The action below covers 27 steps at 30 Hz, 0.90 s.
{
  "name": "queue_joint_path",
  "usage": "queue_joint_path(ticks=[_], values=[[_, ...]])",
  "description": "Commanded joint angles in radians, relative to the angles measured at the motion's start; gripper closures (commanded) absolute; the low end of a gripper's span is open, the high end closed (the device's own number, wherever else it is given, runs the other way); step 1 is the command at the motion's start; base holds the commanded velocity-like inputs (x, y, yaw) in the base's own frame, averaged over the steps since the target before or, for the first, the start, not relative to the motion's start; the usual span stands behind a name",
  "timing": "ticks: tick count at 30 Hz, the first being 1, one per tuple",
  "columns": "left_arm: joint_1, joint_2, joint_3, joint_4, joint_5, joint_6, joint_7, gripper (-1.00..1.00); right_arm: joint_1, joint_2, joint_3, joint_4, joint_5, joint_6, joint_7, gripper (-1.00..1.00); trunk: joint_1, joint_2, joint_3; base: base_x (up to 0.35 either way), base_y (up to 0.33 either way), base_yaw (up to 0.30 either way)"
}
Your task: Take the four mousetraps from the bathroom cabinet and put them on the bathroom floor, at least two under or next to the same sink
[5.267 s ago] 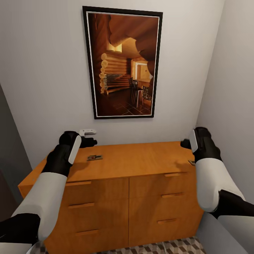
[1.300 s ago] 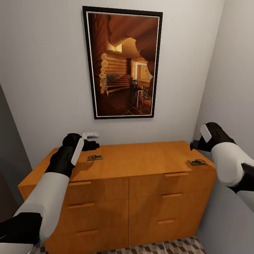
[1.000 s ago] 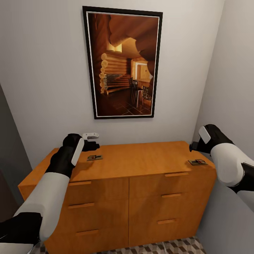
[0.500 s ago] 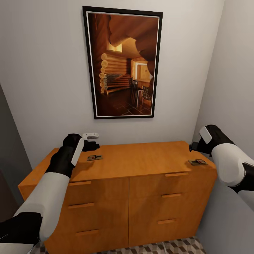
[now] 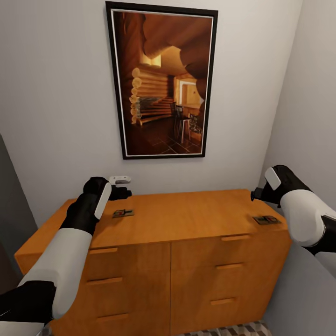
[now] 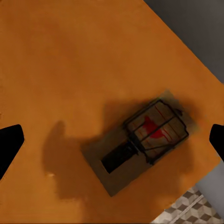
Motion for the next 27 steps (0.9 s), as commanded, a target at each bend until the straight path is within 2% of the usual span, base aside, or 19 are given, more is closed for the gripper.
queue_joint_path(ticks=[1, 17, 27], values=[[-0.001, 0.0, -0.001, -0.001, 0.01, 0.003, 0.01, -1.0, -0.001, 0.001, -0.006, -0.001, 0.001, 0.003, -0.003, -1.0, 0.0, -0.001, -0.001, 0.101, 0.0, 0.0], [-0.001, -0.004, -0.001, 0.0, 0.015, 0.004, 0.009, -1.0, -0.001, -0.001, -0.005, -0.003, 0.002, 0.002, -0.003, -1.0, 0.0, -0.001, -0.001, 0.026, 0.0, 0.0], [-0.001, -0.012, -0.003, 0.029, 0.042, 0.008, -0.014, -1.0, -0.001, -0.007, -0.005, -0.004, 0.002, 0.002, -0.004, -1.0, 0.0, -0.001, -0.001, 0.001, 0.0, 0.0]])
